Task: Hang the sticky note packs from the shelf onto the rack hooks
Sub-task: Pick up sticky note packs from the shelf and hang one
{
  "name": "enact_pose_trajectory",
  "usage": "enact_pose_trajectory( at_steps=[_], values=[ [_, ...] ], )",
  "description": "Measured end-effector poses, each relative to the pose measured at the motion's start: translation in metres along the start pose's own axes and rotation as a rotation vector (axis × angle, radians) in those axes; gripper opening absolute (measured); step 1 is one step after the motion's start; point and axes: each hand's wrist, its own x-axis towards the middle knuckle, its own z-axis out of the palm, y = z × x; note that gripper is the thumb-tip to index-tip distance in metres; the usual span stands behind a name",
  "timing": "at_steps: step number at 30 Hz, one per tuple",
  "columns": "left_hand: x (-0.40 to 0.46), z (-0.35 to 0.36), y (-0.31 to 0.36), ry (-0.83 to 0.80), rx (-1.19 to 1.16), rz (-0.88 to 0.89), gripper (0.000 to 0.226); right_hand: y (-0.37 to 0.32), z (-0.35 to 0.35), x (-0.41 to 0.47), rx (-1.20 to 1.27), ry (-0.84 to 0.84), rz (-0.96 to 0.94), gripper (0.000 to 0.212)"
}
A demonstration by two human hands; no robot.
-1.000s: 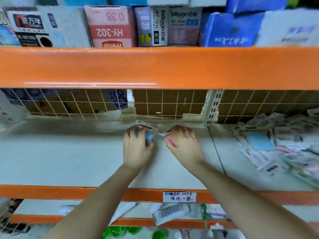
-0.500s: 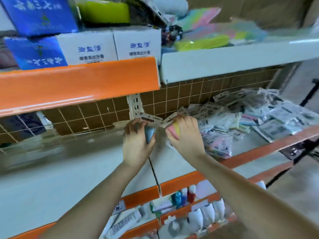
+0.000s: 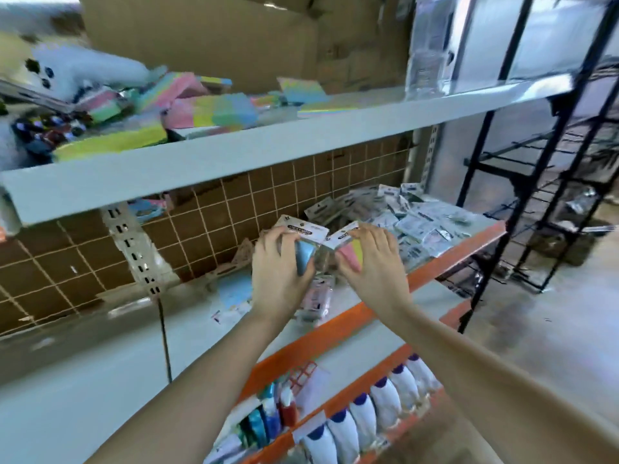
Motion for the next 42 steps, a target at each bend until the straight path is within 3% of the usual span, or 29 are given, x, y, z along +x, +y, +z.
enact_pose_trajectory(
  at_steps=[11, 15, 19, 28, 34, 42],
  values=[
    [0.041, 0.097, 0.145, -0.108, -0.178, 0.157, 0.036, 0.141, -0.087, -0.011, -0.138, 0.198, 0.179, 0.036],
    [0.056, 0.133, 0.186, -0.134, -0.257, 0.212, 0.046, 0.182, -0.107, -0.011, -0.157, 0.177, 0.264, 0.048],
    [0.074, 0.174, 0.221, -0.14, -0.318, 0.238, 0.06, 0.23, -0.117, -0.005, -0.206, 0.161, 0.316, 0.042],
    [0.146, 0.259, 0.274, -0.193, -0.429, 0.215, 0.052, 0.329, -0.119, 0.054, -0.251, 0.178, 0.343, 0.046],
    [0.189, 0.306, 0.306, -0.176, -0.518, 0.22, 0.038, 0.392, -0.113, 0.094, -0.143, 0.217, 0.408, 0.057],
    [0.214, 0.347, 0.35, -0.161, -0.497, 0.264, 0.041, 0.46, -0.115, 0.125, 0.139, 0.233, 0.595, 0.062]
  ],
)
